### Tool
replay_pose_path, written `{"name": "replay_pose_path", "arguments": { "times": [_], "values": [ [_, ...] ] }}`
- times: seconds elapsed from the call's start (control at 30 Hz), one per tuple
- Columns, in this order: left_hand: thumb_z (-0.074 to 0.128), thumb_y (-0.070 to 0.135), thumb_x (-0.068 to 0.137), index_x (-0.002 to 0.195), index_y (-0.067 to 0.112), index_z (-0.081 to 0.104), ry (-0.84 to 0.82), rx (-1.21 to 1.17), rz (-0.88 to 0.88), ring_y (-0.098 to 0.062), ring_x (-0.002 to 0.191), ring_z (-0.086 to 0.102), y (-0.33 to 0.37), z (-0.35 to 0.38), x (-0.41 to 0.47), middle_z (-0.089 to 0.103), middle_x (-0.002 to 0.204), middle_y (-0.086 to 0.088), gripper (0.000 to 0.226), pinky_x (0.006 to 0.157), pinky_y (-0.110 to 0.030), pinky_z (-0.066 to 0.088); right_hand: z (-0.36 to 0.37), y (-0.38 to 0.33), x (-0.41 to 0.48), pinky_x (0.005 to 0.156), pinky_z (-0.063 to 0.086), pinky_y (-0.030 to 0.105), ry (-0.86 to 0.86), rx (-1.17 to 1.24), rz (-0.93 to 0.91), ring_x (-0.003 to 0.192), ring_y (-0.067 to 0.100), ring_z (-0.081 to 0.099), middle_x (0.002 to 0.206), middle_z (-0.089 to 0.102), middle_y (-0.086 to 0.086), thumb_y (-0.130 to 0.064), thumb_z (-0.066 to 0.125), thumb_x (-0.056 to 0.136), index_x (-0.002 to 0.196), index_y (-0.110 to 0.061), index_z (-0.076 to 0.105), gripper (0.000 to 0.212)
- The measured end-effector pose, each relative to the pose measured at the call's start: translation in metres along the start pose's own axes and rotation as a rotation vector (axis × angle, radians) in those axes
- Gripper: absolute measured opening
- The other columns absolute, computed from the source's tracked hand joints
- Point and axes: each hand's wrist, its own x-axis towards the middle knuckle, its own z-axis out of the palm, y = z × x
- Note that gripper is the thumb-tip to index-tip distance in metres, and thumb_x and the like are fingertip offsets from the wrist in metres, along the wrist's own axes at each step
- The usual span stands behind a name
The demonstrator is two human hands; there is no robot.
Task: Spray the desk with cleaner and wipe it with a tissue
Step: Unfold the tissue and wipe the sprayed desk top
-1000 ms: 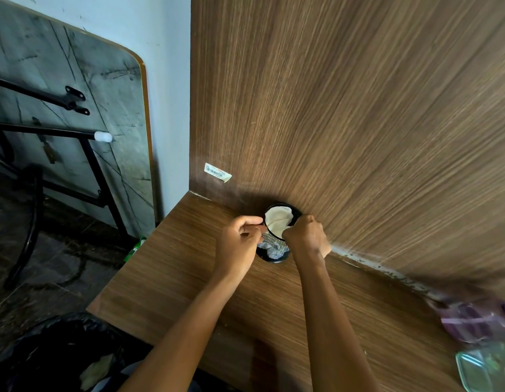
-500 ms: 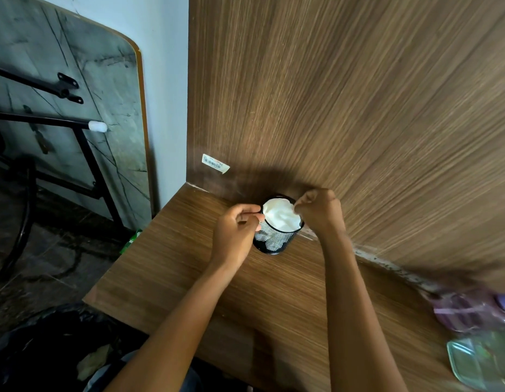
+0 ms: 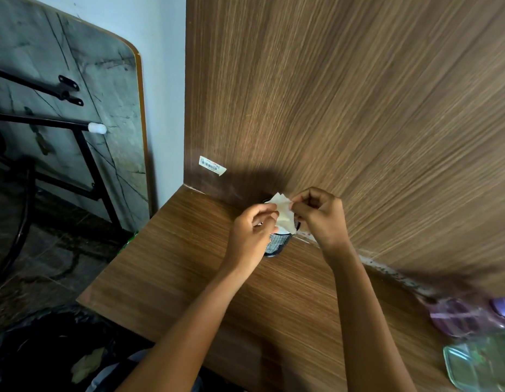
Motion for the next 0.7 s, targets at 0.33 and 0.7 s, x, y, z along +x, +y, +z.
{"name": "replay_pose_path", "arguments": {
  "times": [0.33, 0.7],
  "values": [
    [0.062, 0.020, 0.086, 0.121, 0.019, 0.053, 0.094, 0.101, 0.074, -0.007, 0.055, 0.062, 0.001, -0.003, -0.001, 0.067, 0.101, 0.007, 0.037, 0.046, -0.013, 0.046, -0.009, -0.002, 0.000, 0.052, 0.040, 0.025, 0.057, 0.335, 0.070, 0.057, 0.009, 0.047, 0.067, 0.048, 0.000, -0.007, 0.049, 0.089, 0.072, -0.020, 0.049, 0.022],
    [0.058, 0.009, 0.088, 0.080, 0.022, 0.061, 0.056, -0.092, 0.118, 0.009, 0.067, 0.064, 0.009, -0.002, -0.003, 0.066, 0.080, 0.008, 0.016, 0.060, -0.006, 0.048, -0.011, -0.002, 0.001, 0.060, 0.047, 0.031, -0.020, 0.392, 0.086, 0.078, 0.015, 0.058, 0.087, 0.062, -0.001, 0.005, 0.057, 0.083, 0.093, -0.020, 0.055, 0.027]
  ]
}}
